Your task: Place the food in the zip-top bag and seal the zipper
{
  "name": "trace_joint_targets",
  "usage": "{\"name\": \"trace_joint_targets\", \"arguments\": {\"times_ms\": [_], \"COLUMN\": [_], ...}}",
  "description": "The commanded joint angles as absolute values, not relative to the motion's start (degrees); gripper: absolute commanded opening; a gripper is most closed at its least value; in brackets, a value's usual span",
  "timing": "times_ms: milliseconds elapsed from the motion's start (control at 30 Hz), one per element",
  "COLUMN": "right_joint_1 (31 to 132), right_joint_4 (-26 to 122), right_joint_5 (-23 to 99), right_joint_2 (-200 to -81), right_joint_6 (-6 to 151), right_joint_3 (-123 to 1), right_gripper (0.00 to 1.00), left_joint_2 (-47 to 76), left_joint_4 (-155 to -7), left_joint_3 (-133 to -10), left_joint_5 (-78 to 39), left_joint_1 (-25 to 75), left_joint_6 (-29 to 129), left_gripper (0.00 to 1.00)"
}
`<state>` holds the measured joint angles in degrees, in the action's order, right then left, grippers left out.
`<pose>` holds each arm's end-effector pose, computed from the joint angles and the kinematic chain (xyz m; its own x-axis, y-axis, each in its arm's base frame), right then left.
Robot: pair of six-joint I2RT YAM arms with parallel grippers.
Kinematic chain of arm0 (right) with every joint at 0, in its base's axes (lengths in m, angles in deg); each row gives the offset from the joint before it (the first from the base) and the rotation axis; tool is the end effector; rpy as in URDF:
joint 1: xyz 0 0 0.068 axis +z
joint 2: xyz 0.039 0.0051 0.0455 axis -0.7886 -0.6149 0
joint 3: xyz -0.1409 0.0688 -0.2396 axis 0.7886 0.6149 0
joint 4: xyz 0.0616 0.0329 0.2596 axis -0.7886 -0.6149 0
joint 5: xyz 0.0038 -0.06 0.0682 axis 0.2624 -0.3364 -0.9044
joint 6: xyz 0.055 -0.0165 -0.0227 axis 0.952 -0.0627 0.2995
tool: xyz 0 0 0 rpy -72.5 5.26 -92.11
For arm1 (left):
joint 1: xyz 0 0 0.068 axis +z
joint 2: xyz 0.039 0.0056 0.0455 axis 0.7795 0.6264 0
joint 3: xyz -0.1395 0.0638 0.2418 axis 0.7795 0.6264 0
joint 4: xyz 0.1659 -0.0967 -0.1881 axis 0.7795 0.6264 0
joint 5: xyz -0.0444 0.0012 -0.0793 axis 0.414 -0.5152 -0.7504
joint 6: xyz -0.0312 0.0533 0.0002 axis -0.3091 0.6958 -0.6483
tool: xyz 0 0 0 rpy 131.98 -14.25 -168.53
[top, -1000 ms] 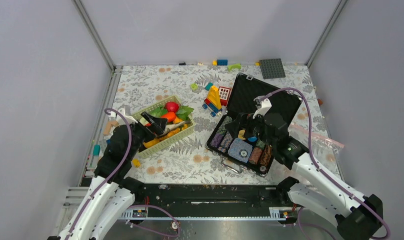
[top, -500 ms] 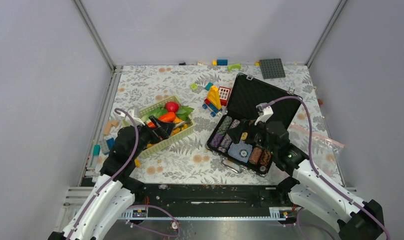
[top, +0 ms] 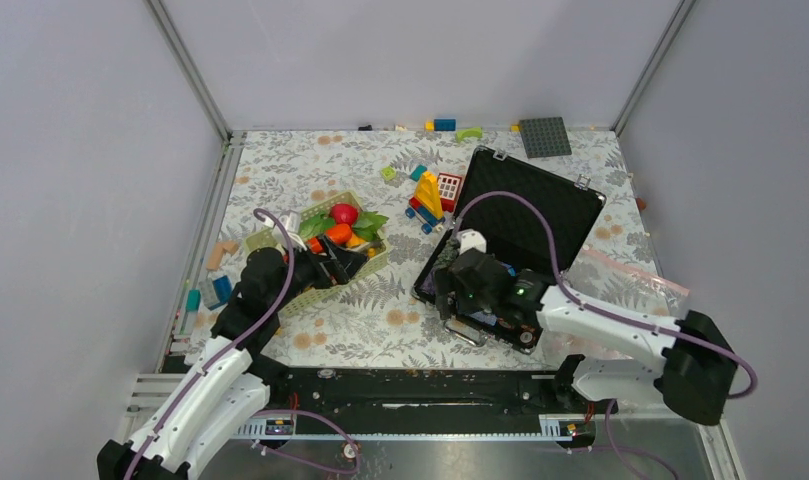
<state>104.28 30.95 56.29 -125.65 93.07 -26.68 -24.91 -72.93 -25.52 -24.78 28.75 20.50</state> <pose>0.1600 0.1921 0.2340 -0.6856 -0.1530 -0.7117 -0.4254 0.8776 0.2211 0.1512 -0.0743 0.2620 -0.5639 -0.4556 -0.6888 0.2793 0.6797 -0.6782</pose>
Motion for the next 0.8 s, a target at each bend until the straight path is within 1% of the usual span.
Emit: {"name": "trace_joint_targets", "arguments": {"times_ms": [0,167,367,533,767], "right_joint_1": [111.38,117.90,122.88,123.36,122.51], "right_joint_4": [21.37,21.07,21.62,22.38,22.45], "right_joint_5": [68.91,67.73,64.76,62.98,68.99], "right_joint_2": [-131.04,-133.97,-135.75,-138.61,-141.72], "right_joint_6": [99.78,106.42,109.94,113.04,114.57], "right_joint_3": [-31.14,-31.23,-31.69,-30.29,-30.61], "right_gripper": [1.00,1.00,0.98,0.99,0.99], "left_joint_2": [-26.33,-26.07,-25.90,-26.62,-26.78], "left_joint_4": [-76.75,-76.71,-76.71,-76.68,-76.43], "left_joint_3": [-24.73,-24.57,-24.26,-23.83,-23.80], "left_joint_5": [-27.48,-28.70,-28.89,-28.79,-28.71], "left_joint_1": [28.49,28.44,28.36,28.36,28.36], "left_joint_6": [22.35,22.46,22.46,22.27,22.29], "left_gripper": [0.99,0.99,0.99,0.99,0.99]}}
